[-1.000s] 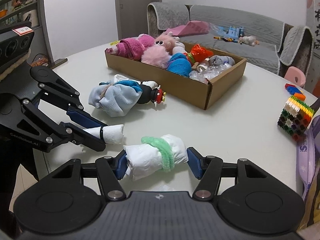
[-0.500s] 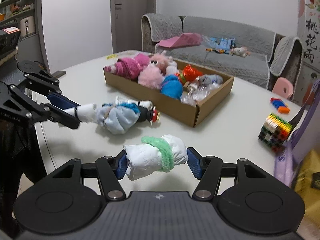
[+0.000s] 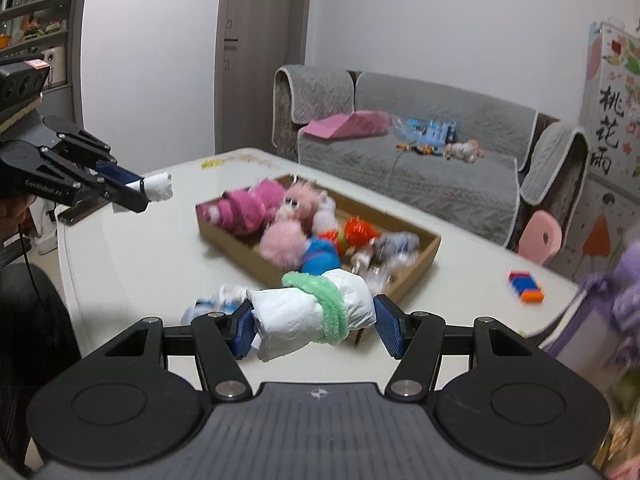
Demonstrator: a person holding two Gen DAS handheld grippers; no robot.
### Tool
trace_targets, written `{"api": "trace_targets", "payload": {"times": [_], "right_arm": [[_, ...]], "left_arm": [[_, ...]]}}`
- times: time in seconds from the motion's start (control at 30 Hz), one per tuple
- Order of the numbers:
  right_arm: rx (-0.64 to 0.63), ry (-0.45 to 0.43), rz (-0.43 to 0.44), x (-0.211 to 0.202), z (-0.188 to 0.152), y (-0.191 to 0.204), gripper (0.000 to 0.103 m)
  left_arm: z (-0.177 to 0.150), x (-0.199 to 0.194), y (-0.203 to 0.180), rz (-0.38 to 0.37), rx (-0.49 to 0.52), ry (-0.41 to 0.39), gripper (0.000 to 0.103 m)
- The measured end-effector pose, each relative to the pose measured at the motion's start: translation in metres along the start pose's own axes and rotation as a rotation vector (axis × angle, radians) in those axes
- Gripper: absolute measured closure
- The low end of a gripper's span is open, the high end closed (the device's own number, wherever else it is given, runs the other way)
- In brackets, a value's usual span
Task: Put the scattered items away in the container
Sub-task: 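Carry both white bundles over the box and open both grippers to drop them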
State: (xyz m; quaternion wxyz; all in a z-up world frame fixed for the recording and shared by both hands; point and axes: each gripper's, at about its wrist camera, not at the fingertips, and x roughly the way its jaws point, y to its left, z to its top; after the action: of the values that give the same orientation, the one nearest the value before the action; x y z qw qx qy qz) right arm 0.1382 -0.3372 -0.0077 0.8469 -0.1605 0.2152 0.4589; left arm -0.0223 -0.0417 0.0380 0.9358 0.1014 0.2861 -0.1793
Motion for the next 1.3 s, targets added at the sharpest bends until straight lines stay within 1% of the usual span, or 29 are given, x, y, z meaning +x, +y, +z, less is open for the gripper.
{"api": "trace_targets", "payload": {"times": [0.13,0.33,0.57,0.73,1.0,1.3], "right_arm": [[-0.022,-0.023,-0.01,0.01,0.024,-0.005,0.047],[-0.045,-0.041,-0.007,0.025,0.053,-0.019,0.047],[-0.014,-0.018,-0.028,0.061,0.083,-0.044,0.047],[-0.007,0.014,-0.046,0.093,0.094,-0.054,0.047],[-0.005,0.068,-0.046,0.135,0.094,-0.06,0.047],[0.008,0.148,-0.061,0.174,0.083,-0.068,0.047]], "left_arm": [[0.028,0.006,0.013,0.024,-0.005,-0.015,0.079],[0.059,0.024,0.032,0.03,-0.034,-0.025,0.079],[0.087,0.071,0.059,0.046,-0.084,0.024,0.079],[0.103,0.111,0.073,0.061,-0.101,0.069,0.079],[0.106,0.17,0.087,0.085,-0.118,0.137,0.079],[0.097,0.214,0.095,0.09,-0.156,0.195,0.079]]}}
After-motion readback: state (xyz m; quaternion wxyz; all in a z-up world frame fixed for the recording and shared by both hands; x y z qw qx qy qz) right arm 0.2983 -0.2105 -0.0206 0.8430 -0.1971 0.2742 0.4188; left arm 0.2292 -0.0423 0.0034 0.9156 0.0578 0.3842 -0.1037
